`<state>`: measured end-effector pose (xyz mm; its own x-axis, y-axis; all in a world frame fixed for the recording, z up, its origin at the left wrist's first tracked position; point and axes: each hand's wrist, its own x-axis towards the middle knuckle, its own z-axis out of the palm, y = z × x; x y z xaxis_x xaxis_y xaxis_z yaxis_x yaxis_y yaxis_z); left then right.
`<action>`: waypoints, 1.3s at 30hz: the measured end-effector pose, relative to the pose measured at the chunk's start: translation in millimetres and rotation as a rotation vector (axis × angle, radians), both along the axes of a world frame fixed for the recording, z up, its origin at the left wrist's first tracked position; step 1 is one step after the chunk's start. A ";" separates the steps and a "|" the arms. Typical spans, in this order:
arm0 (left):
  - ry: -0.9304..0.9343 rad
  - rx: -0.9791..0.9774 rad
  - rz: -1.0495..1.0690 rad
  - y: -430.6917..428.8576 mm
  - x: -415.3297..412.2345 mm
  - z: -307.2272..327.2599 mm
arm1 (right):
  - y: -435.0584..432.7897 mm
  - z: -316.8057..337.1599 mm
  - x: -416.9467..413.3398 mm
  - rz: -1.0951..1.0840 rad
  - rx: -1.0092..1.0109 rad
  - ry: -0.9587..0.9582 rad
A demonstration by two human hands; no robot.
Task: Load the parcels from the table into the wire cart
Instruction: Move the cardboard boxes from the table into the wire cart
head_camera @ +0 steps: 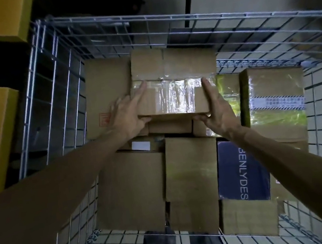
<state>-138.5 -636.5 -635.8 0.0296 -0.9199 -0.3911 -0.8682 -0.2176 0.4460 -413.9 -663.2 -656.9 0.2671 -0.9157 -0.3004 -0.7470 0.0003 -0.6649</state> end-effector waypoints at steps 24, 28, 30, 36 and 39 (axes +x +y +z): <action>-0.029 0.275 -0.008 44.2 -14.4 133.0 | 50.6 143.9 6.9 0.223 0.300 0.427; 0.028 0.247 -0.020 70.7 -12.5 190.8 | 79.1 207.2 11.3 0.207 0.212 0.425; 0.054 0.242 -0.009 78.3 -12.6 210.5 | 85.1 227.7 11.2 0.200 0.176 0.395; -0.004 0.164 -0.028 127.9 -3.5 287.4 | 108.0 303.9 22.4 0.194 0.112 0.379; -0.032 0.144 0.020 146.6 0.0 315.2 | 116.5 329.6 25.6 0.201 0.063 0.365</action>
<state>-138.5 -489.9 -320.6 0.0625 -0.8534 -0.5174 -0.8764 -0.2950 0.3807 -388.3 -546.8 -327.3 0.3037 -0.8331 -0.4624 -0.9230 -0.1368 -0.3598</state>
